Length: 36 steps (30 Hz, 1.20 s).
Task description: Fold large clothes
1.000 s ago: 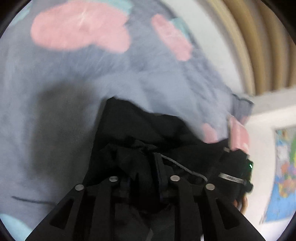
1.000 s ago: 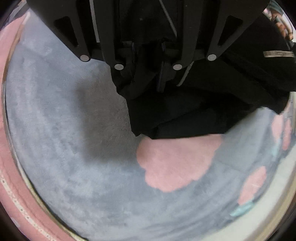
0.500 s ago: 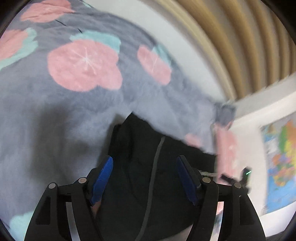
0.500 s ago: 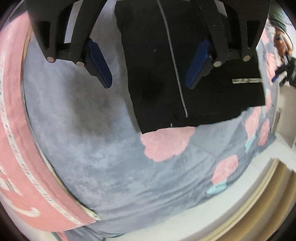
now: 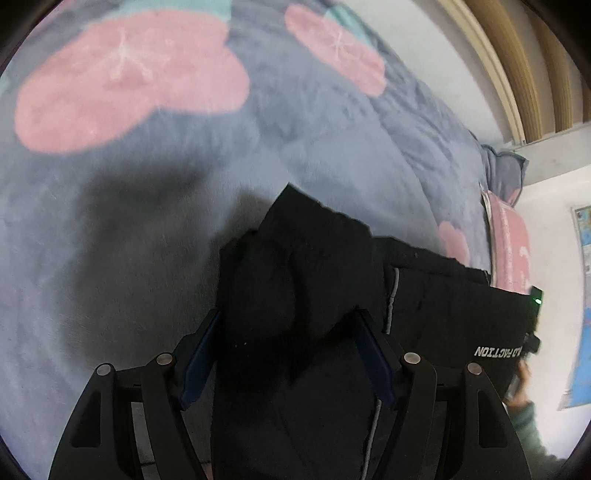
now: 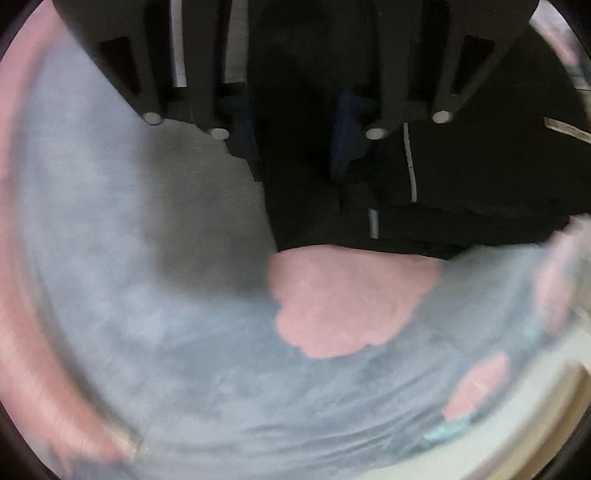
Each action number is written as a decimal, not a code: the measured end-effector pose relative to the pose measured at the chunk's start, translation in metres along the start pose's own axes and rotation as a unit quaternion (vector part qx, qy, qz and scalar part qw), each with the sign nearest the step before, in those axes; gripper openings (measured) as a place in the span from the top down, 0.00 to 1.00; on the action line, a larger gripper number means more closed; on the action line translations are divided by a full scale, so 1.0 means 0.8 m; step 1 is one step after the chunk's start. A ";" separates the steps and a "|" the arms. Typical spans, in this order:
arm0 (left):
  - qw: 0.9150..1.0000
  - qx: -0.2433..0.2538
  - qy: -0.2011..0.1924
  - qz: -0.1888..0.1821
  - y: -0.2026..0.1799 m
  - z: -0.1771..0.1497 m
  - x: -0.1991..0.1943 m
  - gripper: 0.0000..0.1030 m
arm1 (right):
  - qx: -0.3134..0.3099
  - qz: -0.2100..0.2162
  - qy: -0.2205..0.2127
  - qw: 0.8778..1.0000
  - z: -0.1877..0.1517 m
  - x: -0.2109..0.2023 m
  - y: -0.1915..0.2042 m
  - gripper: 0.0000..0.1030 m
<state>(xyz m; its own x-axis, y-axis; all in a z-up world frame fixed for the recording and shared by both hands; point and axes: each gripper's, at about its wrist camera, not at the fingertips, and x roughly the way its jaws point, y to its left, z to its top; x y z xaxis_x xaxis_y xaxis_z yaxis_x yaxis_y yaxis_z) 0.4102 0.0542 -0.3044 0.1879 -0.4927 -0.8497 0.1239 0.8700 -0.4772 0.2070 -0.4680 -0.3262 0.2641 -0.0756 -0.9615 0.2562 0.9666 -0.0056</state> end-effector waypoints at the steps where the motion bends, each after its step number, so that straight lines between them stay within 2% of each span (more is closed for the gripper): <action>1: 1.000 0.008 -0.011 0.014 -0.004 -0.004 -0.007 0.66 | -0.013 -0.027 -0.019 0.999 -0.006 -0.016 0.011 0.81; 2: 0.999 0.017 -0.021 0.036 -0.009 -0.011 -0.017 0.77 | -0.023 -0.050 -0.034 0.998 -0.010 -0.031 0.018 0.82; 3: 0.998 0.017 -0.034 0.043 -0.012 -0.016 -0.027 0.80 | -0.029 -0.068 -0.053 0.996 -0.015 -0.050 0.024 0.82; 4: 0.998 0.014 -0.056 0.039 -0.015 -0.026 -0.046 0.87 | -0.030 -0.072 -0.064 0.995 -0.017 -0.064 0.025 0.83; 5: 0.997 0.013 -0.071 0.032 -0.018 -0.032 -0.062 0.90 | -0.031 -0.076 -0.078 0.994 -0.018 -0.081 0.026 0.84; 7: 0.994 0.014 -0.105 0.035 -0.028 -0.039 -0.098 0.90 | -0.032 -0.082 -0.102 0.991 -0.014 -0.110 0.023 0.84; 10: 0.987 0.010 -0.161 0.008 -0.043 -0.032 -0.153 0.90 | -0.028 -0.078 -0.130 0.988 0.007 -0.138 0.025 0.84; 12: 0.983 0.015 -0.185 0.004 -0.054 -0.017 -0.167 0.90 | -0.032 -0.092 -0.144 0.985 0.028 -0.144 0.029 0.84; 14: 0.979 0.020 -0.203 0.020 -0.065 0.006 -0.162 0.90 | -0.020 -0.098 -0.145 0.984 0.052 -0.133 0.028 0.84; 17: 0.981 -0.018 -0.192 0.037 -0.046 0.040 -0.116 0.90 | 0.001 -0.104 -0.118 0.988 0.082 -0.080 0.020 0.84; 19: 0.986 -0.047 -0.152 0.057 -0.019 0.059 -0.062 0.90 | 0.015 -0.096 -0.077 0.992 0.092 -0.028 0.016 0.84; 20: 0.987 -0.059 -0.131 0.065 -0.009 0.060 -0.037 0.90 | 0.019 -0.090 -0.045 0.995 0.094 0.009 0.015 0.84; 22: 0.990 -0.067 -0.092 0.081 0.008 0.057 0.013 0.89 | 0.019 -0.082 -0.009 0.996 0.089 0.052 0.018 0.84; 24: 0.991 -0.069 -0.076 0.084 0.017 0.049 0.040 0.85 | 0.014 -0.081 0.010 0.997 0.081 0.081 0.024 0.84; 27: 0.992 -0.086 -0.068 0.063 0.030 0.048 0.048 0.77 | -0.008 -0.098 0.010 0.995 0.084 0.086 0.035 0.78; 29: 0.993 -0.094 -0.054 0.038 0.038 0.051 0.046 0.76 | -0.006 -0.090 0.016 0.996 0.087 0.082 0.031 0.76; 31: 0.995 -0.093 -0.036 0.016 0.038 0.052 0.035 0.76 | 0.002 -0.089 0.020 0.996 0.088 0.070 0.021 0.67; 32: 0.995 -0.095 -0.029 0.005 0.039 0.050 0.022 0.76 | 0.018 -0.081 0.022 0.996 0.087 0.055 0.011 0.60; 34: 0.995 -0.097 -0.030 -0.024 0.039 0.041 -0.014 0.73 | 0.045 -0.054 0.010 0.997 0.078 0.025 -0.003 0.54; 36: 0.995 -0.082 -0.047 -0.032 0.030 0.032 -0.049 0.66 | 0.071 -0.018 -0.014 0.997 0.061 -0.022 -0.014 0.49</action>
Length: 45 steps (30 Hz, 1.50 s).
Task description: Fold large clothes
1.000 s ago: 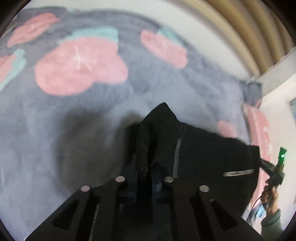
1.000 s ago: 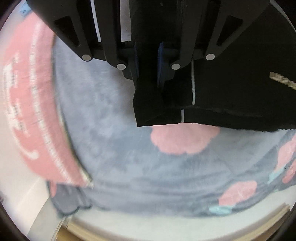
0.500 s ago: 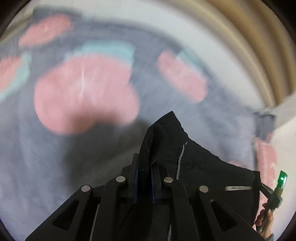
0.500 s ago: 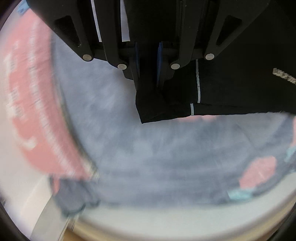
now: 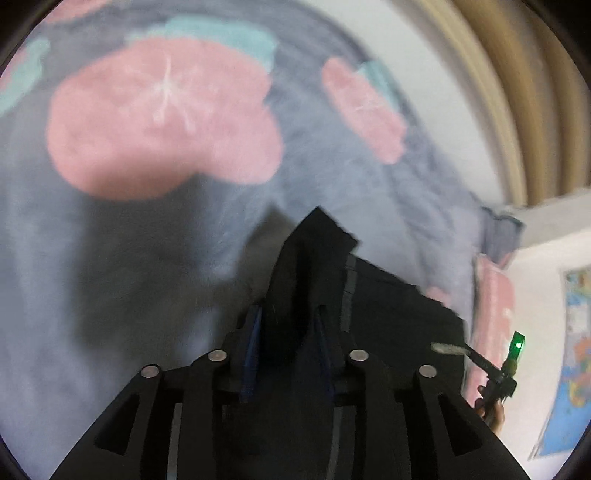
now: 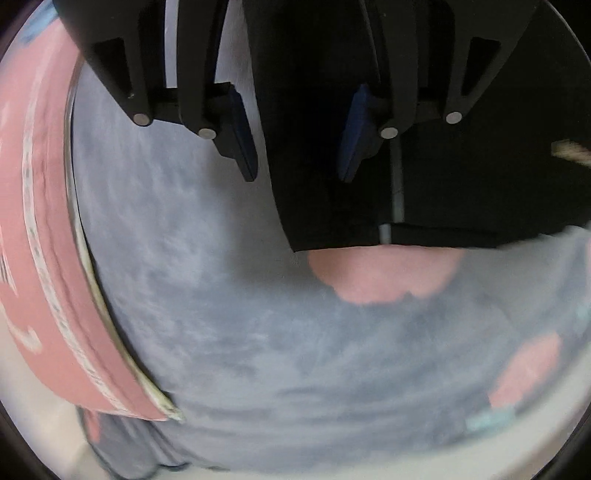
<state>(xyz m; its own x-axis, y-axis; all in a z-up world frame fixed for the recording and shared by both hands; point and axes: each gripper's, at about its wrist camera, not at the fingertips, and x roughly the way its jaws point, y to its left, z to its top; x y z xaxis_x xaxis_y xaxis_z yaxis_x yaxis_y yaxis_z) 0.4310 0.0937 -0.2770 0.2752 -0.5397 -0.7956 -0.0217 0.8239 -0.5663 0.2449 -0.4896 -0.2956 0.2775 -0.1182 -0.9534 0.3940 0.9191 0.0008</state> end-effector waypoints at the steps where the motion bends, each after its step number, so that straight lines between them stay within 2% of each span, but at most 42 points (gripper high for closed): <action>1: 1.000 0.008 -0.013 0.007 -0.008 -0.006 -0.020 0.59 | 0.009 0.013 -0.012 1.000 -0.010 -0.023 -0.005 0.44; 2: 0.999 0.020 -0.030 0.014 -0.020 -0.015 -0.043 0.55 | 0.015 0.025 -0.023 0.999 -0.021 -0.045 -0.007 0.39; 3: 0.998 0.036 -0.045 0.010 -0.037 -0.027 -0.064 0.54 | 0.018 0.040 -0.030 0.999 -0.030 -0.062 -0.004 0.38; 5: 0.996 0.062 -0.057 -0.008 -0.070 -0.051 -0.085 0.45 | 0.021 0.081 -0.029 0.996 -0.060 -0.091 0.012 0.38; 8: 0.990 0.126 -0.045 -0.041 -0.145 -0.115 -0.087 0.44 | -0.005 0.129 -0.012 0.992 -0.105 -0.114 0.059 0.38; 10: 0.986 0.158 -0.028 -0.039 -0.179 -0.151 -0.074 0.44 | -0.038 0.126 -0.010 0.991 -0.128 -0.115 0.090 0.38; 12: 0.982 0.187 -0.017 -0.023 -0.207 -0.191 -0.048 0.44 | -0.084 0.116 -0.008 0.990 -0.155 -0.110 0.131 0.38; 14: 0.981 0.195 0.003 -0.007 -0.216 -0.222 -0.011 0.44 | -0.106 0.119 0.008 0.987 -0.169 -0.083 0.155 0.38; 15: 0.980 0.194 0.015 0.029 -0.213 -0.233 0.016 0.44 | -0.114 0.113 0.010 0.987 -0.177 -0.066 0.162 0.38; 16: 0.980 0.193 0.021 0.051 -0.207 -0.238 0.033 0.45 | -0.121 0.102 0.012 0.987 -0.182 -0.049 0.167 0.33; 17: 0.981 0.181 0.030 0.068 -0.194 -0.243 0.060 0.45 | -0.126 0.086 0.016 0.988 -0.187 -0.028 0.171 0.23; 20: 0.983 0.162 0.034 0.078 -0.175 -0.241 0.095 0.45 | -0.118 0.079 0.023 0.990 -0.190 0.007 0.171 0.17; 23: 0.979 0.179 0.031 0.097 -0.183 -0.239 0.102 0.44 | -0.123 0.070 0.016 0.990 -0.190 0.011 0.174 0.16; 26: 0.981 0.169 0.038 0.086 -0.185 -0.236 0.094 0.44 | -0.125 0.083 0.036 0.988 -0.175 -0.004 0.170 0.17; 28: 0.984 0.162 0.042 0.065 -0.193 -0.228 0.076 0.44 | -0.118 0.109 0.015 0.987 -0.157 -0.028 0.165 0.19; 29: 0.985 0.163 0.034 0.046 -0.200 -0.220 0.063 0.44 | -0.117 0.115 -0.011 0.986 -0.142 -0.043 0.164 0.19; 31: 0.985 0.167 0.000 0.034 -0.214 -0.197 0.042 0.44 | -0.118 0.107 -0.050 0.986 -0.107 -0.054 0.170 0.19; 32: 0.986 0.164 -0.010 0.037 -0.219 -0.187 0.040 0.44 | -0.118 0.102 -0.054 0.986 -0.089 -0.046 0.176 0.19; 33: 0.987 0.158 -0.017 0.037 -0.220 -0.173 0.042 0.44 | -0.117 0.097 -0.052 0.987 -0.077 -0.035 0.181 0.19; 35: 0.988 0.145 -0.014 0.055 -0.212 -0.146 0.066 0.44 | -0.107 0.092 -0.017 0.990 -0.056 0.012 0.190 0.24; 36: 0.989 0.133 0.005 0.064 -0.201 -0.134 0.087 0.44 | -0.101 0.099 0.007 0.990 -0.056 0.038 0.194 0.24; 38: 0.992 0.100 0.042 0.067 -0.172 -0.119 0.132 0.44 | -0.103 0.098 0.019 0.990 -0.055 0.073 0.198 0.21; 42: 0.990 0.112 0.040 0.081 -0.176 -0.114 0.141 0.44 | -0.106 0.091 0.015 0.990 -0.059 0.076 0.199 0.20; 45: 0.987 0.134 0.035 0.083 -0.188 -0.116 0.126 0.44 | -0.095 0.106 0.016 0.990 -0.060 0.047 0.191 0.21</action>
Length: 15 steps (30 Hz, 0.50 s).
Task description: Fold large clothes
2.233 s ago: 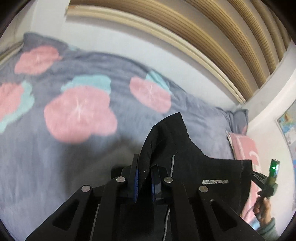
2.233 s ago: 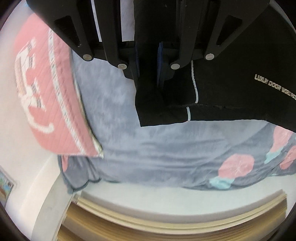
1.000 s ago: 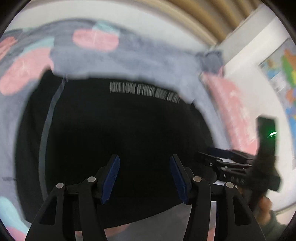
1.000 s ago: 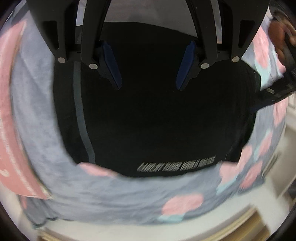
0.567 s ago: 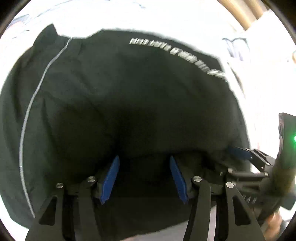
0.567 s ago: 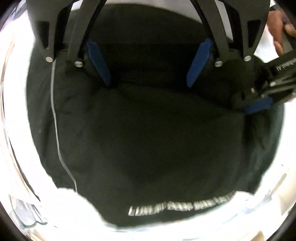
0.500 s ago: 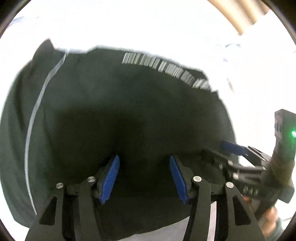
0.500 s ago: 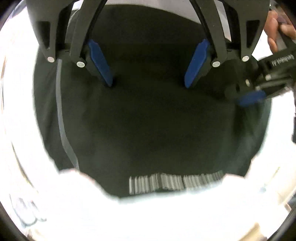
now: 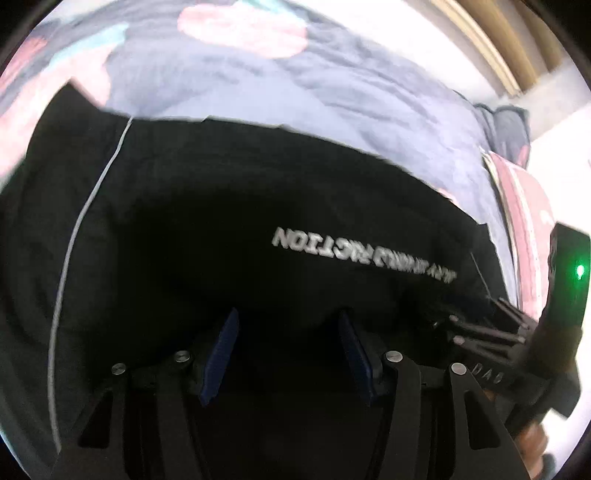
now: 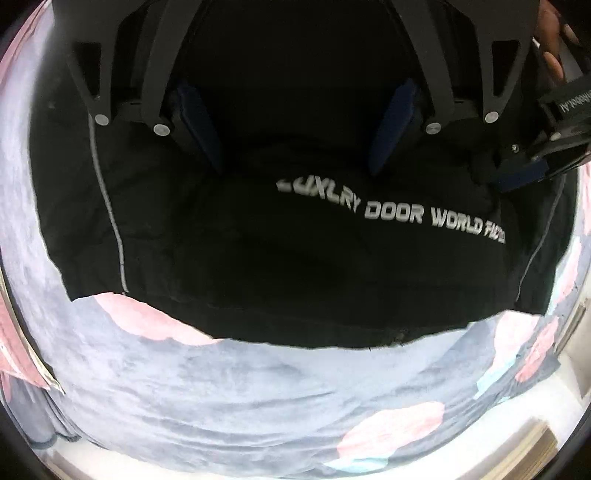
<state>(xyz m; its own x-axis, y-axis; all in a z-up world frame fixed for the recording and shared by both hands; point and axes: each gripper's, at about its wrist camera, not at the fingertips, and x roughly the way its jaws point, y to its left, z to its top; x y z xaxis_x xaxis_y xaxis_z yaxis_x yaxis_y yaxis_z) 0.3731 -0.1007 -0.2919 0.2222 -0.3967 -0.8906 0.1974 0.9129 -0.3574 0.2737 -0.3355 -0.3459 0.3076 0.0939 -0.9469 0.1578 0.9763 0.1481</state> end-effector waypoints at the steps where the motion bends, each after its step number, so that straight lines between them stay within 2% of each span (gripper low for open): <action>1: 1.000 0.011 -0.006 -0.010 -0.005 -0.005 -0.019 0.44 | -0.002 0.015 -0.010 1.000 -0.006 -0.022 0.000 0.21; 5: 0.998 0.035 -0.027 -0.046 -0.003 -0.042 -0.086 0.44 | -0.028 0.034 -0.033 0.998 -0.053 -0.084 0.008 0.20; 8: 0.998 0.035 -0.038 -0.037 0.005 -0.078 -0.111 0.44 | -0.044 0.032 -0.021 0.998 -0.102 -0.094 0.014 0.20; 10: 0.999 0.027 -0.028 -0.010 0.017 -0.101 -0.098 0.44 | -0.061 -0.016 0.015 0.998 -0.130 -0.061 0.021 0.20; 11: 1.000 0.017 -0.011 0.007 0.027 -0.110 -0.077 0.44 | -0.061 -0.026 0.029 0.997 -0.135 -0.045 0.020 0.21; 13: 1.000 0.016 -0.006 0.020 0.023 -0.131 -0.044 0.44 | -0.046 -0.029 0.026 0.998 -0.148 -0.019 0.019 0.20; 15: 0.998 0.034 -0.033 0.031 0.024 -0.141 -0.029 0.43 | -0.041 -0.046 0.012 0.998 -0.150 -0.013 0.022 0.19</action>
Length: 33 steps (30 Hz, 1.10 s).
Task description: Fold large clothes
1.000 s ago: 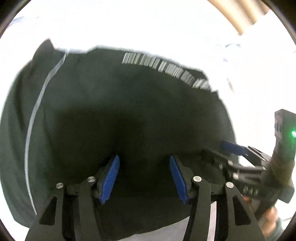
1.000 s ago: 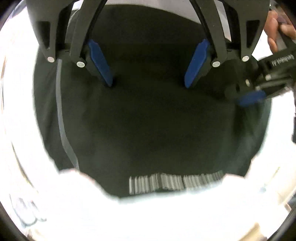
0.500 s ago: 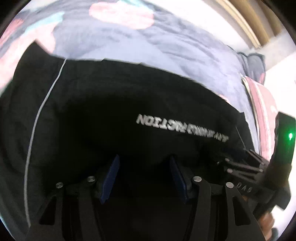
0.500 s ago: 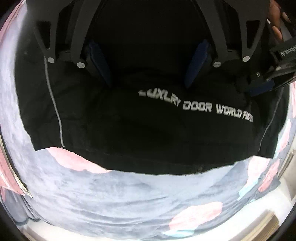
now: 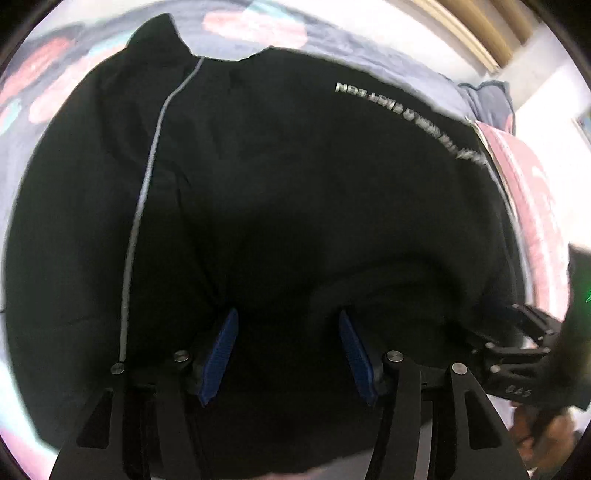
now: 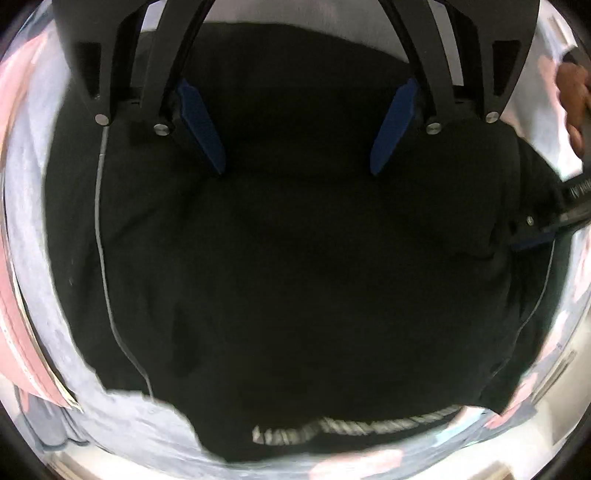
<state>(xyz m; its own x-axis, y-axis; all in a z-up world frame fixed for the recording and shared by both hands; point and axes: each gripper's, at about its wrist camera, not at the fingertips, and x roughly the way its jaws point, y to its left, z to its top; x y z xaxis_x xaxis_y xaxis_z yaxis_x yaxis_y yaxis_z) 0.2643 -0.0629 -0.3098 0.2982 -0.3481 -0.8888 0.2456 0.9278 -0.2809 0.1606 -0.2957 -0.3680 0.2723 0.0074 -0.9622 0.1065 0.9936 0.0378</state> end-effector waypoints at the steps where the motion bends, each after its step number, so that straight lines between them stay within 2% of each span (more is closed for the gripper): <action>1: 1.000 0.001 -0.003 0.010 -0.004 0.001 0.000 0.43 | 0.009 -0.005 -0.001 1.000 0.001 0.000 0.001 0.18; 3: 1.000 -0.004 0.001 0.016 -0.008 0.005 0.000 0.43 | 0.023 -0.002 -0.003 1.000 0.000 -0.001 -0.001 0.18; 7: 1.000 0.001 0.000 -0.005 -0.012 0.003 -0.001 0.43 | 0.021 0.012 -0.007 1.000 -0.006 -0.008 -0.013 0.18; 9: 1.000 -0.003 0.011 -0.010 0.001 -0.003 -0.028 0.43 | 0.047 0.044 0.002 0.998 -0.006 -0.032 -0.046 0.17; 11: 1.000 -0.001 0.007 -0.008 0.010 -0.008 -0.058 0.43 | 0.079 0.077 -0.010 0.994 -0.011 -0.054 -0.069 0.17; 13: 1.000 0.004 -0.005 0.003 0.018 -0.009 -0.081 0.43 | 0.101 0.083 -0.026 0.991 -0.019 -0.075 -0.094 0.17; 17: 0.999 -0.020 -0.043 0.008 0.057 0.002 -0.136 0.43 | 0.124 0.060 -0.051 0.989 -0.035 -0.108 -0.142 0.17; 20: 0.997 -0.058 -0.047 0.009 0.100 0.019 -0.150 0.43 | 0.143 0.038 -0.062 0.987 -0.039 -0.127 -0.180 0.17; 23: 0.994 -0.091 -0.054 0.004 0.149 0.018 -0.168 0.43 | 0.159 0.019 -0.070 0.985 -0.021 -0.133 -0.205 0.17; 26: 0.993 -0.108 -0.051 0.003 0.173 0.024 -0.163 0.43 | 0.163 0.005 -0.064 0.985 -0.008 -0.131 -0.232 0.17; 33: 0.991 -0.126 -0.049 0.010 0.195 0.057 -0.128 0.43 | 0.149 -0.007 -0.042 0.988 0.020 -0.093 -0.242 0.17</action>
<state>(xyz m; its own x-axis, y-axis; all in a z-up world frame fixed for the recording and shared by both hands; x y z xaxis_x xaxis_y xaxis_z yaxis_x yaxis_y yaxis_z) 0.3144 0.1111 -0.2462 0.3921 -0.3293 -0.8590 0.0053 0.9345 -0.3558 0.1349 -0.4900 -0.2990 0.3464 -0.0287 -0.9376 0.3849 0.9159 0.1141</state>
